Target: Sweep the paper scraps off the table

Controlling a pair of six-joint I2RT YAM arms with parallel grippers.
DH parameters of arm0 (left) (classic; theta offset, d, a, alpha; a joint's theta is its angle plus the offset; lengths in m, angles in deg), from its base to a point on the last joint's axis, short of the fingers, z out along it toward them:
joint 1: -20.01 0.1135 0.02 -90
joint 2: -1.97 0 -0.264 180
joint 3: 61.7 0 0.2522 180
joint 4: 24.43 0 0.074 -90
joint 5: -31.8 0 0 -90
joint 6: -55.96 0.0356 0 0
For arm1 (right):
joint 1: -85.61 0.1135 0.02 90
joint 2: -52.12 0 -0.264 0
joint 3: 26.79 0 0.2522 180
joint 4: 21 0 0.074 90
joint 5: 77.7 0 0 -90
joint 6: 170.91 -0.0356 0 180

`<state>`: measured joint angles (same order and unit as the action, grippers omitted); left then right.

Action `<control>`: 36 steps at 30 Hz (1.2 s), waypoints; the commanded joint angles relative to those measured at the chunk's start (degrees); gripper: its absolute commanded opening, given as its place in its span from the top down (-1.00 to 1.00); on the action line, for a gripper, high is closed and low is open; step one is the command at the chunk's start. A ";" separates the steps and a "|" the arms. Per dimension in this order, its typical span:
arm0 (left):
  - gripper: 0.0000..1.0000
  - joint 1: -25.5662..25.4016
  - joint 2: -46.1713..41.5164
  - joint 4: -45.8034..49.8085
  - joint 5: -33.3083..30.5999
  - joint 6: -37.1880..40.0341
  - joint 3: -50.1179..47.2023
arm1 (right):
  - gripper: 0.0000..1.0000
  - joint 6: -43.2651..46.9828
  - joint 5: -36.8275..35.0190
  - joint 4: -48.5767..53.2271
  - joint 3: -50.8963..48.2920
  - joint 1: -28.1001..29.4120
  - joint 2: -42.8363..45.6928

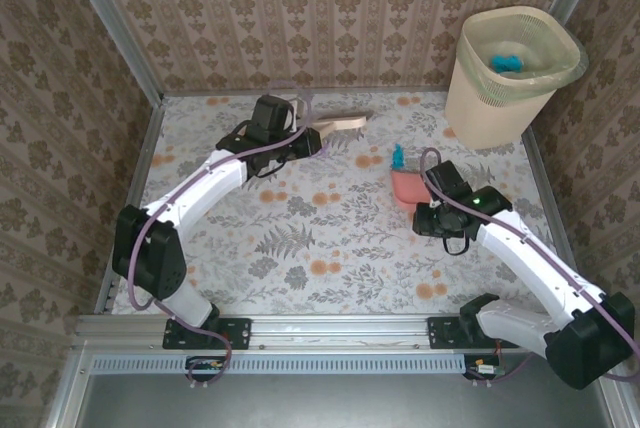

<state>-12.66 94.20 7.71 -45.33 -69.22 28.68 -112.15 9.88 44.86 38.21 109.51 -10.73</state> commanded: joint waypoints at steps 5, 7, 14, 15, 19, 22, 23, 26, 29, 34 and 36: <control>1.00 -1.51 1.87 -0.88 -0.82 0.90 4.48 | 1.00 0.91 1.12 -2.12 -2.76 1.38 -6.02; 1.00 -1.86 2.58 -0.34 -0.83 1.21 5.22 | 1.00 1.16 1.10 -3.89 -3.75 1.66 -7.76; 1.00 -3.82 6.21 1.76 -0.83 2.91 8.75 | 1.00 1.92 -1.43 -10.00 -6.21 2.71 -12.35; 1.00 -4.20 6.88 2.13 -0.80 3.22 9.47 | 1.00 2.19 -1.75 -11.15 -6.53 2.81 -12.63; 1.00 -5.53 9.89 3.72 -0.73 4.26 12.23 | 1.00 3.26 -2.71 -14.60 -7.83 3.08 -13.57; 1.00 -6.36 12.25 5.58 -0.40 5.19 14.77 | 1.00 3.84 -4.15 -15.81 -8.20 3.02 -14.59; 1.00 -6.66 12.99 6.19 -0.22 5.51 15.65 | 1.00 4.28 -4.56 -16.13 -8.11 3.04 -15.16; 1.00 -7.18 14.84 7.33 -0.20 5.93 17.41 | 1.00 5.21 -3.98 -16.66 -7.14 2.82 -16.51; 1.00 -7.73 16.45 8.14 -0.21 6.22 18.90 | 1.00 5.67 -2.58 -17.60 -6.47 2.39 -19.81; 1.00 -8.43 18.29 9.66 -0.94 7.20 21.04 | 1.00 5.15 -2.69 -16.85 -5.19 1.81 -23.68; 1.00 -8.64 18.56 9.43 -1.54 7.22 21.25 | 1.00 5.14 -2.90 -16.72 -4.75 1.84 -24.42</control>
<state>-20.81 112.65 17.17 -46.16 -63.89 47.65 -107.82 6.67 25.89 33.23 111.69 -32.67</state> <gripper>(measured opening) 0.253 0.263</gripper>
